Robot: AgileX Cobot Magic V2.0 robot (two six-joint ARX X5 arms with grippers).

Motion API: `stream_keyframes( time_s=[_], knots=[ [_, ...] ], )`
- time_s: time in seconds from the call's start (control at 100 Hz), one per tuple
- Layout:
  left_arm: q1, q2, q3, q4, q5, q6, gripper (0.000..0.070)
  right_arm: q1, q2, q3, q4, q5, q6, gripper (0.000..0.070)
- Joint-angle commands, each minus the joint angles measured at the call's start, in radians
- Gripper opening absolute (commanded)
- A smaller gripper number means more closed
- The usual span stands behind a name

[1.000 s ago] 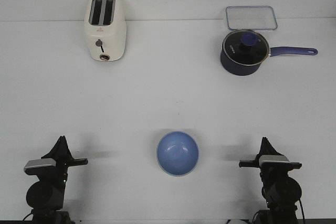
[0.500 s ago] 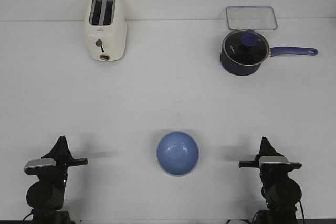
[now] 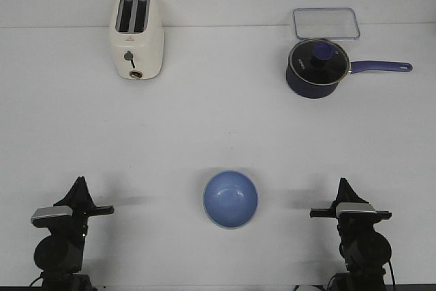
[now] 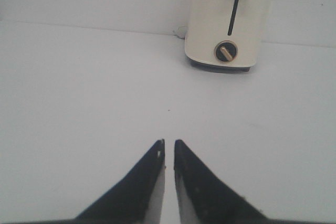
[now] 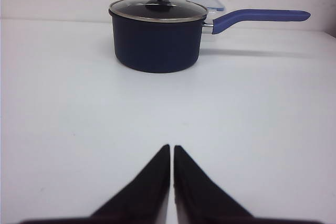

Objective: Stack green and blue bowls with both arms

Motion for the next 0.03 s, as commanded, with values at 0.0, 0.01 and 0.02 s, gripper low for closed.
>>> stream_keyframes(
  time_s=[0.0, 0.01, 0.02],
  knots=[
    [0.001, -0.001, -0.020, 0.016, 0.002, 0.008, 0.0015, -0.002, -0.001, -0.002, 0.011, 0.000, 0.003, 0.0012],
    [0.001, -0.001, -0.020, 0.016, 0.002, 0.008, 0.0015, -0.002, -0.001, -0.002, 0.011, 0.000, 0.003, 0.0012],
    [0.001, -0.001, -0.020, 0.016, 0.002, 0.008, 0.0015, -0.002, -0.001, -0.002, 0.011, 0.000, 0.003, 0.0012]
  ],
)
